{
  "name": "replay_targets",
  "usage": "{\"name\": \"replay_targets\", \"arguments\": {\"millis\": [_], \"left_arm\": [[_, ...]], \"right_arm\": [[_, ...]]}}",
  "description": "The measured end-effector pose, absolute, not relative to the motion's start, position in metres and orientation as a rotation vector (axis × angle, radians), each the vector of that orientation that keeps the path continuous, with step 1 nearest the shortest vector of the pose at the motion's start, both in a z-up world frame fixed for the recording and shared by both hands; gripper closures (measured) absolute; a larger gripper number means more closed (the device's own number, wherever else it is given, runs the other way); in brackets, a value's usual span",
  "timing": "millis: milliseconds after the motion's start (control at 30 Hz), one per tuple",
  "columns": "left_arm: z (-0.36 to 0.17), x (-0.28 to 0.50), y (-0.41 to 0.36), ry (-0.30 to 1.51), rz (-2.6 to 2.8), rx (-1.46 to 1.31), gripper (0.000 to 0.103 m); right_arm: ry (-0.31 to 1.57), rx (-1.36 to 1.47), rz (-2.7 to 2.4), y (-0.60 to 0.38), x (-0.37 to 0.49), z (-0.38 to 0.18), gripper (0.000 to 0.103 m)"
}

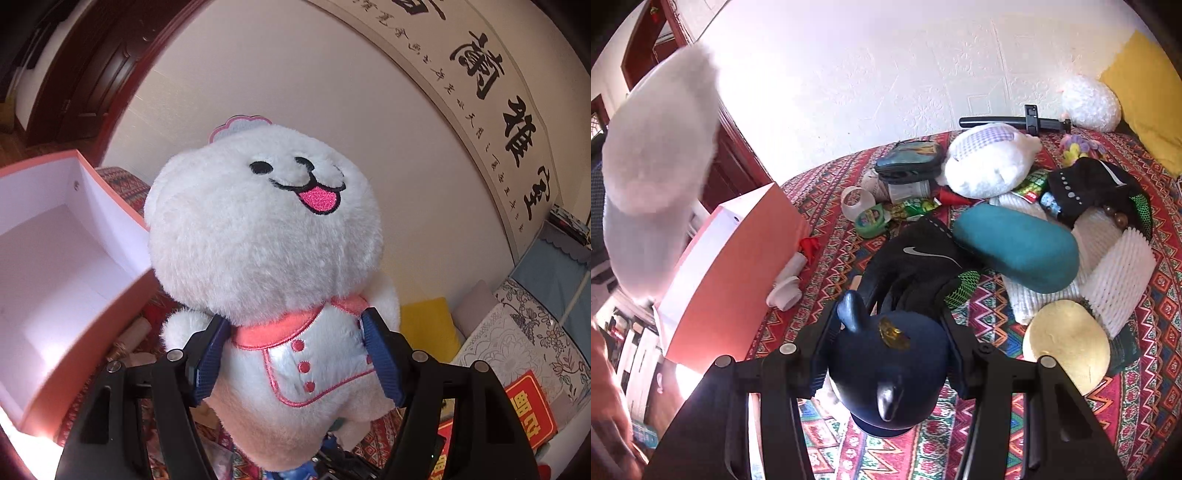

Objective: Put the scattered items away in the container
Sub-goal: 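Lift the bear with the left tool while the right tool carries the blue figure toward the pink box, then lower the bear into the pink box and open the left tool while the right tool releases the figure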

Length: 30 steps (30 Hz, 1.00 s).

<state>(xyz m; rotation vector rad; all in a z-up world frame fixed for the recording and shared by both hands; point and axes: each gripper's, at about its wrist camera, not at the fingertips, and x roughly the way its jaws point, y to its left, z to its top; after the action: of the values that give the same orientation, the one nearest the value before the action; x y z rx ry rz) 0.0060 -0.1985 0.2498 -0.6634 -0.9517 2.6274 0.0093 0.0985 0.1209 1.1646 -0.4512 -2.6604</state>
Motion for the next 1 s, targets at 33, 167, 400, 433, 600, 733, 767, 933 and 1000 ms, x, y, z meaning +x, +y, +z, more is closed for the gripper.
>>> {"name": "replay_targets", "arguments": {"millis": [33, 167, 400, 433, 600, 733, 767, 933, 1000], "left_arm": [[0.249, 0.002, -0.218, -0.971, 2.643, -0.661, 0.034], [0.243, -0.011, -0.298, -1.064, 2.743, -0.659, 0.031], [0.183, -0.048, -0.397, -0.997, 3.027, -1.186, 0.024], [0.18, -0.047, -0.406, -0.991, 3.082, -1.224, 0.023], [0.179, -0.028, -0.442, -1.044, 3.229, -1.188, 0.017], [0.176, -0.022, -0.463, -1.059, 3.274, -1.185, 0.017], [0.174, -0.021, -0.468, -1.075, 3.279, -1.185, 0.017], [0.17, -0.013, -0.476, -1.117, 3.28, -1.168, 0.017], [0.17, -0.009, -0.481, -1.113, 3.282, -1.158, 0.017]], "right_arm": [[-0.449, 1.159, -2.658, 0.097, 0.009, 0.122, 0.054], [-0.442, 1.147, -2.647, 0.086, 0.016, 0.126, 0.054], [-0.424, 1.136, -2.639, 0.073, 0.017, 0.128, 0.054], [-0.421, 1.135, -2.637, 0.072, 0.017, 0.128, 0.054], [-0.41, 1.113, -2.628, 0.06, 0.017, 0.133, 0.054], [-0.398, 1.024, -2.596, 0.036, 0.021, 0.155, 0.054], [-0.387, 0.987, -2.582, 0.026, 0.022, 0.163, 0.054], [-0.325, 0.78, -2.473, -0.039, 0.013, 0.218, 0.054], [-0.293, 0.721, -2.423, -0.07, 0.002, 0.237, 0.054]]}}
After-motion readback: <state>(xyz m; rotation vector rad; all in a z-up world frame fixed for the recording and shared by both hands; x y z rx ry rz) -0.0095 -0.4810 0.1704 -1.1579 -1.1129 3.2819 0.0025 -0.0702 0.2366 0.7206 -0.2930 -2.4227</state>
